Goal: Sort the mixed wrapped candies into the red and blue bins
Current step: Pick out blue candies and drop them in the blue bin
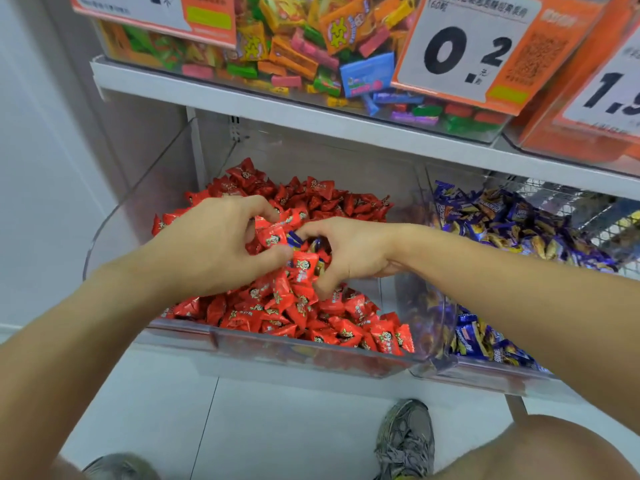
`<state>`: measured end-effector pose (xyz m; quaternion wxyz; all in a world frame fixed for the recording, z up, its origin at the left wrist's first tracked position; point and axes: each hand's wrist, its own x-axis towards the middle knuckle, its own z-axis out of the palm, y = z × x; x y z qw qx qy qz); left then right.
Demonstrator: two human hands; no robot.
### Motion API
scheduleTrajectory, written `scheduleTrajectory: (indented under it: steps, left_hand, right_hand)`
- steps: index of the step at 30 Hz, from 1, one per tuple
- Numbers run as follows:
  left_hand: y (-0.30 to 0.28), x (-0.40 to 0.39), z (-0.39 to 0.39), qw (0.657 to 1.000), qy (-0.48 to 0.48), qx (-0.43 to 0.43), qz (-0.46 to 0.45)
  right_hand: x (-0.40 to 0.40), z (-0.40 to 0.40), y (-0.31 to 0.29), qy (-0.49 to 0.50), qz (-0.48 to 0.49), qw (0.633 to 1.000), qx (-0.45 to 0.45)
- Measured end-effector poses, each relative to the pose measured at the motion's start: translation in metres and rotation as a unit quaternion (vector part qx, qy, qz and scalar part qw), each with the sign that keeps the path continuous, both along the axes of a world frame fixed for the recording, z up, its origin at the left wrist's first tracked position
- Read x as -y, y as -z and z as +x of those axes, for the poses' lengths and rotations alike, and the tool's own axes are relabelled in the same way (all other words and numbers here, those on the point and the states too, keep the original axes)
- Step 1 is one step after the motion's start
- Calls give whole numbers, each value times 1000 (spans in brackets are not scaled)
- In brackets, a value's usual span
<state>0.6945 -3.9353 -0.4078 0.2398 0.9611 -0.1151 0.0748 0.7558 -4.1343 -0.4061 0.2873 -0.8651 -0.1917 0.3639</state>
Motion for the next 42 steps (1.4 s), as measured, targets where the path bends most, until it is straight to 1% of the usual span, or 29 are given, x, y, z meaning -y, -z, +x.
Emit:
scheduleTrajectory:
  steps: [2, 6, 10, 12, 13, 15, 17, 18, 19, 22, 25, 26, 30, 33, 37, 39, 42]
  left_hand:
    - [-1, -5, -4, 999, 20, -21, 26]
    - [-3, -22, -8, 994, 41, -84, 60]
    - [-1, -31, -6, 995, 30, -79, 62]
    - [0, -31, -5, 994, 26, -76, 68]
    - [-1, -31, -5, 994, 26, -77, 73]
    - [-3, -30, -6, 995, 14, -76, 59]
    - [-7, -24, -7, 997, -10, -82, -7]
    - [-9, -19, -7, 996, -21, -83, -34]
    - [-9, -13, -6, 996, -26, -77, -39]
    - [-2, -5, -3, 997, -12, -72, 0]
    - [2, -10, 3, 995, 1, -99, -20]
    - [2, -13, 5, 994, 7, -107, -25]
    - [0, -21, 5, 991, 16, -128, -24]
    - [-2, -30, 6, 994, -9, -100, -33]
    - [-3, -35, 4, 995, -22, -90, -31]
    - [-4, -34, 3, 995, -44, -82, -35]
    - [-7, -33, 0, 994, -72, -72, -40]
  right_hand:
    - [-6, -2, -2, -11, 41, 999, 22]
    - [-7, -10, 5, -21, 68, 996, 58]
    - [0, -23, 19, 43, 122, 983, 130]
    - [0, -27, 19, 44, 95, 974, 202]
    - [0, -29, 17, 50, 98, 971, 213]
    - [1, -29, 17, 85, 152, 967, 187]
    - [-1, -28, 17, 119, 201, 962, 143]
    - [-3, -28, 18, 116, 210, 960, 142]
    - [-5, -27, 20, 103, 209, 961, 152]
    - [-8, -26, 22, 68, 180, 967, 166]
    - [-3, -23, 21, 58, 148, 976, 145]
    - [-1, -23, 19, 59, 144, 977, 149]
    - [-2, -25, 18, 71, 101, 957, 263]
    - [-1, -24, 15, 76, 110, 951, 277]
    - [7, -13, 9, 104, 150, 950, 254]
    - [8, -8, 8, 129, 172, 952, 218]
    - [7, -6, 7, 138, 141, 967, 163]
